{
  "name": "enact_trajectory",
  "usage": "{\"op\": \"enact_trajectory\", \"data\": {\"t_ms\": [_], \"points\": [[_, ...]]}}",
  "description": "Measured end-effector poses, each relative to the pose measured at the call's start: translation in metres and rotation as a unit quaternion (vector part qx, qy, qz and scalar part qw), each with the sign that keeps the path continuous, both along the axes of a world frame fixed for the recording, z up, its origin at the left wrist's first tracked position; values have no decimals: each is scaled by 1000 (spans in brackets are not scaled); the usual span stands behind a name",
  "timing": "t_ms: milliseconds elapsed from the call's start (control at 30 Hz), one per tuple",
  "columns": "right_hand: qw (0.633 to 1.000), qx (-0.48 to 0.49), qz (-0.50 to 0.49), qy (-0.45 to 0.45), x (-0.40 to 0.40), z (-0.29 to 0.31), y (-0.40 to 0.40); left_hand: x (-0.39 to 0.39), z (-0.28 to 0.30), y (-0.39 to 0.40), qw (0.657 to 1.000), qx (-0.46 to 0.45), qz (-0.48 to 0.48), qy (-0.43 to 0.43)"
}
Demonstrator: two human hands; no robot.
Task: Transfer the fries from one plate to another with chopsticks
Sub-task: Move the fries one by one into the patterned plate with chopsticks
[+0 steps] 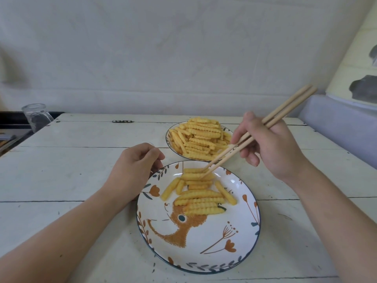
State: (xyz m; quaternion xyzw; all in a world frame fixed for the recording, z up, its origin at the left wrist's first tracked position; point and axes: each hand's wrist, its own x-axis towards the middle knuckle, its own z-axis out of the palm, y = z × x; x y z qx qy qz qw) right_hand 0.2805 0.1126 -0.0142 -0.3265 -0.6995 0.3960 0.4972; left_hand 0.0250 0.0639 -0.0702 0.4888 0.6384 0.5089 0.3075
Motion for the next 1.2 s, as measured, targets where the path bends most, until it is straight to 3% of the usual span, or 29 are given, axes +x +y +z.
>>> {"op": "enact_trajectory", "data": {"t_ms": [100,300,433,667,833,967,1067,1200], "points": [[1000,-5,4,-9,2,3,-1,0,1,0,1000,-1,2,1],[991,-17,-72,113,11,11,7,1,1,-1,1000,-7,3,1],[987,46,-146,52,9,-4,15,0,1,-1,1000,-8,4,4],[991,60,-121,-12,-1,-23,19,0,1,-1,1000,-6,-1,3],[987,52,-145,50,-1,-17,20,0,1,-1,1000,-9,0,4],[984,-5,-74,161,5,6,9,-1,1,0,1000,-6,-2,3],[992,-43,-3,118,3,13,-3,-1,0,0,1000,-5,-2,1],[999,-22,11,37,-5,8,-11,-1,0,0,1000,-5,-2,3]]}}
